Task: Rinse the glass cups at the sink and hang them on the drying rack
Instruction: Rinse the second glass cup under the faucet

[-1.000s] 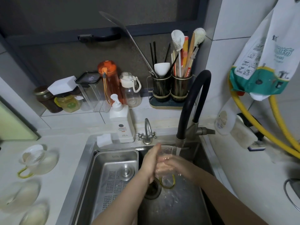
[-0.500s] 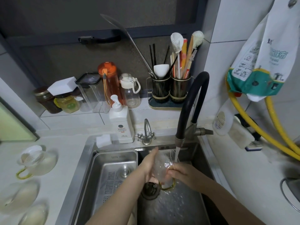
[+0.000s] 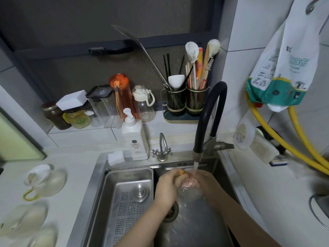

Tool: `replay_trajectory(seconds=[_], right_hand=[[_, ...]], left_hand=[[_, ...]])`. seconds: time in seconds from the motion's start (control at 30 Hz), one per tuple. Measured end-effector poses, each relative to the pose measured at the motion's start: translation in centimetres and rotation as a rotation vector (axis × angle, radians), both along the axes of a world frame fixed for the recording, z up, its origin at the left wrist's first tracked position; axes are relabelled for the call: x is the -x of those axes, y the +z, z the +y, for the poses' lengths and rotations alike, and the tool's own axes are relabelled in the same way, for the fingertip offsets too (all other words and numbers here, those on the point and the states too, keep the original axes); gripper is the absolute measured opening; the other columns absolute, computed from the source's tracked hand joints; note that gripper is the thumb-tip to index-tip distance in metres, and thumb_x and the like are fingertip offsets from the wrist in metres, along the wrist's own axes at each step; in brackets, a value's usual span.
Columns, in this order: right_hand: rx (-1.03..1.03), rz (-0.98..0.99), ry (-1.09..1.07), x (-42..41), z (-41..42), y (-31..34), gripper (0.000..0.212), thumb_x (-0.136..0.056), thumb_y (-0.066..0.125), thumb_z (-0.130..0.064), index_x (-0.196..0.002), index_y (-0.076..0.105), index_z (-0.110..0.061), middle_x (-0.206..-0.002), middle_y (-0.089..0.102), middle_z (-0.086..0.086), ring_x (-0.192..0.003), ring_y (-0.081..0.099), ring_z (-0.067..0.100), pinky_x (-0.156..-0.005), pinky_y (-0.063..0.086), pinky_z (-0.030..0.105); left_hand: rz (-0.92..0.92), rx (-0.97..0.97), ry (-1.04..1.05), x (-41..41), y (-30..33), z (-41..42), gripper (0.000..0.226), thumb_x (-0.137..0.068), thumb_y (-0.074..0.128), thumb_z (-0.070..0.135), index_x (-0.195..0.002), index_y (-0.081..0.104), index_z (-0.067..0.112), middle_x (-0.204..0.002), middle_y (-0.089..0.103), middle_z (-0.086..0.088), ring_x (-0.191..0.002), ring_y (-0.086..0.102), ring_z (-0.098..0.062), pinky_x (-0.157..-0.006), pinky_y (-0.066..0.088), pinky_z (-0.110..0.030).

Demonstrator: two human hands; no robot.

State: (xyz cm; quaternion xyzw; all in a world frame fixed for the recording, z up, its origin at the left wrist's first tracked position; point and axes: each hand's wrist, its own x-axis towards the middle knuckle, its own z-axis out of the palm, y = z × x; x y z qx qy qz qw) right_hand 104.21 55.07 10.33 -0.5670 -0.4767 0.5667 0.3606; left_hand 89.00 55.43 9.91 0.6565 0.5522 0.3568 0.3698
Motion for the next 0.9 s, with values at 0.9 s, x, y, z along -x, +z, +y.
replay_trajectory(seconds=[0.9], right_hand=[[-0.066, -0.013, 0.104, -4.9, -1.6, -2.8, 0.074, -0.066, 0.081, -0.030, -0.129, 0.042, -0.027, -0.129, 0.053, -0.008, -0.114, 0.056, 0.009, -0.086, 0.052, 0.024]], left_hand=[[-0.262, 0.204, -0.019, 0.4, -0.5, 2.2, 0.012, -0.086, 0.067, 0.018, -0.079, 0.072, 0.027, -0.062, 0.060, 0.015, -0.063, 0.052, 0.000, -0.071, 0.045, -0.021]])
